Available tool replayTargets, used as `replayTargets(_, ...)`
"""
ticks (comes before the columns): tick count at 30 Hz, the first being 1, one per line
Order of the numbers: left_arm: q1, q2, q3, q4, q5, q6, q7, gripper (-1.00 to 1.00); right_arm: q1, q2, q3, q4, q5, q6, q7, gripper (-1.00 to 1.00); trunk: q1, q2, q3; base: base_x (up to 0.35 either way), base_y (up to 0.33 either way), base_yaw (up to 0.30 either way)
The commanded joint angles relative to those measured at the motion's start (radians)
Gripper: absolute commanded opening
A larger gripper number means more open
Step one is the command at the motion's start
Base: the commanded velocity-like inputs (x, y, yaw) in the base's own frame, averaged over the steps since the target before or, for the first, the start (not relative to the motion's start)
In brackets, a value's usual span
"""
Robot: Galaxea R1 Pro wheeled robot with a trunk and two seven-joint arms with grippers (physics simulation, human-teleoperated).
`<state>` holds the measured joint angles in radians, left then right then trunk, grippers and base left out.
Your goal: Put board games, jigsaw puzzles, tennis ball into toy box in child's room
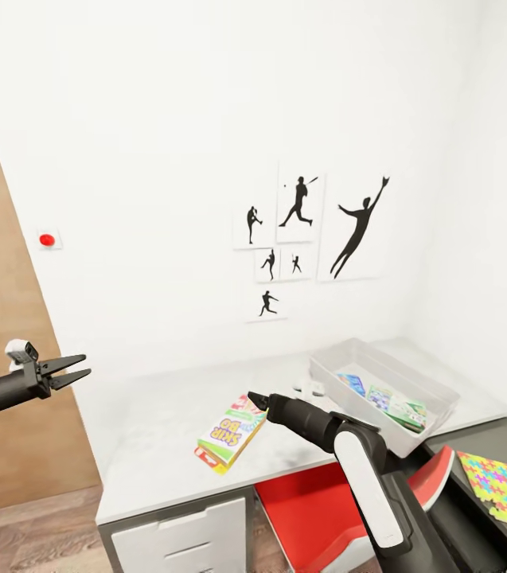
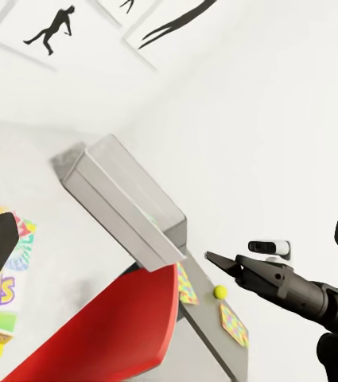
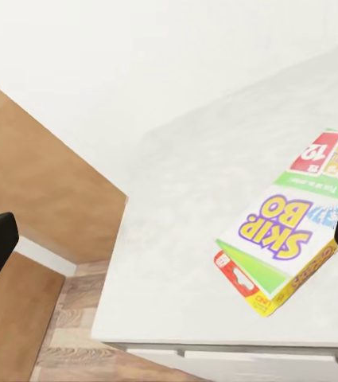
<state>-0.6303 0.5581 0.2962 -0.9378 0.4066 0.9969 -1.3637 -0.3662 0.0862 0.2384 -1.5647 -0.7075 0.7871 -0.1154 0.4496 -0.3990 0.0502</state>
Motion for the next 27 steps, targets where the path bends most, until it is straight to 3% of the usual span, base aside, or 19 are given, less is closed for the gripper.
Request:
replayTargets(1, 0.0, 0.0, 0.0, 0.001, 0.003, 0.009, -0.001, 1.0, 0.0, 0.0, 0.001, -0.001, -0.011, 0.003, -0.01, 1.0, 0.0, -0.001, -0.002, 0.0, 0.151, 0.0)
replayTargets(14, 0.0, 0.0, 0.0, 0.001, 0.003, 0.008, 0.0, 1.0, 0.0, 0.0, 0.001, 0.0, -0.01, 0.003, -0.012, 1.0, 0.0, -0.001, -0.023, 0.0, 0.048, 0.0)
replayTargets(27, 0.0, 0.001, 0.0, 0.003, 0.003, 0.008, 0.0, 1.0, 0.0, 0.0, 0.002, -0.001, -0.01, 0.002, -0.013, 1.0, 0.0, -0.001, -0.037, 0.0, 0.175, 0.0)
